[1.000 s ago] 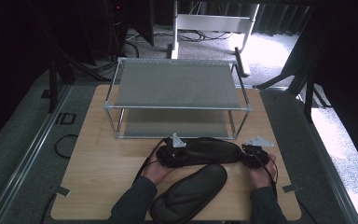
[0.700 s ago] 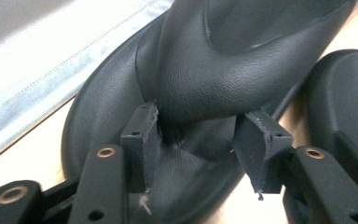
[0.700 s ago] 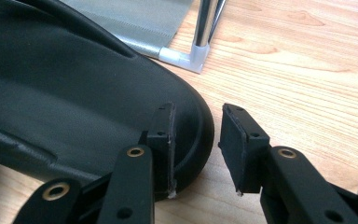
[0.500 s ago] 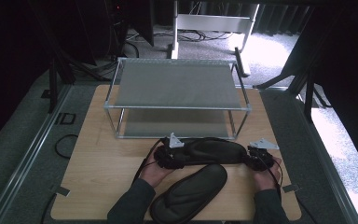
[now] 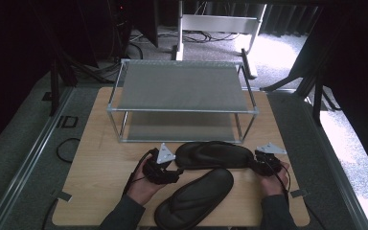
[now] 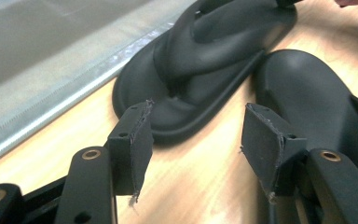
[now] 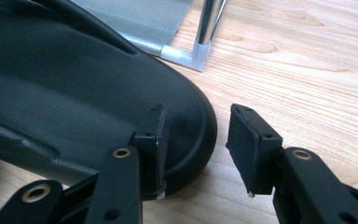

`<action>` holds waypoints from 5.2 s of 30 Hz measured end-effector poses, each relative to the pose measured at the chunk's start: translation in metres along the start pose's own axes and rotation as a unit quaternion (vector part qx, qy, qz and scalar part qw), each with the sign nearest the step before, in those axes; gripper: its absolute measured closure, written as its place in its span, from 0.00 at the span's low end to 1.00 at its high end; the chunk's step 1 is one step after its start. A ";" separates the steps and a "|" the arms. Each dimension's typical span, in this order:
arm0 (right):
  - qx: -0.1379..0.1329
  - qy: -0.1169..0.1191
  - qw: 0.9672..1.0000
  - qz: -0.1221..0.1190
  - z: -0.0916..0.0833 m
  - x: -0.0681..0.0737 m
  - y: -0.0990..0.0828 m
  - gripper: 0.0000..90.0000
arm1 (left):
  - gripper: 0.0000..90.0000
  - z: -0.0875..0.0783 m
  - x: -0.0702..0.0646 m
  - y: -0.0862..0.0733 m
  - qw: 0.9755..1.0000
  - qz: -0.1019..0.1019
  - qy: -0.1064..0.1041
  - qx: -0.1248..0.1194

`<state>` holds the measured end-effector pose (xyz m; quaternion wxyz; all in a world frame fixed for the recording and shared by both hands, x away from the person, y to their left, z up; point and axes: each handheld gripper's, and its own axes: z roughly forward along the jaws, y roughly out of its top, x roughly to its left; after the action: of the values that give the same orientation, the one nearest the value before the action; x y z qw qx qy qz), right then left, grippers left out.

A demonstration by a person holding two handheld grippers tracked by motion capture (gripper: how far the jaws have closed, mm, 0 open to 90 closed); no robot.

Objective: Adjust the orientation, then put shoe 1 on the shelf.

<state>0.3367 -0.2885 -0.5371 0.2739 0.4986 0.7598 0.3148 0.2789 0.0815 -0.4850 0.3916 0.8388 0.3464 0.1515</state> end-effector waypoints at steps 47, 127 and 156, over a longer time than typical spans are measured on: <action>-0.011 0.004 1.000 0.001 0.000 -0.001 -0.004 0.62 | 0.57 0.003 0.008 -0.020 0.997 0.017 0.064 0.049; -0.013 0.015 1.000 0.009 0.000 -0.003 -0.006 0.63 | 0.21 -0.008 0.046 -0.078 0.967 -0.135 0.200 0.076; -0.015 0.019 1.000 0.012 0.000 -0.005 -0.007 0.63 | 0.28 0.018 0.092 -0.050 0.963 -0.157 0.213 0.047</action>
<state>0.3343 -0.2949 -0.5414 0.2632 0.4979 0.7538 0.3385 0.3311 0.1587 -0.5363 0.2876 0.7400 0.5556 0.2470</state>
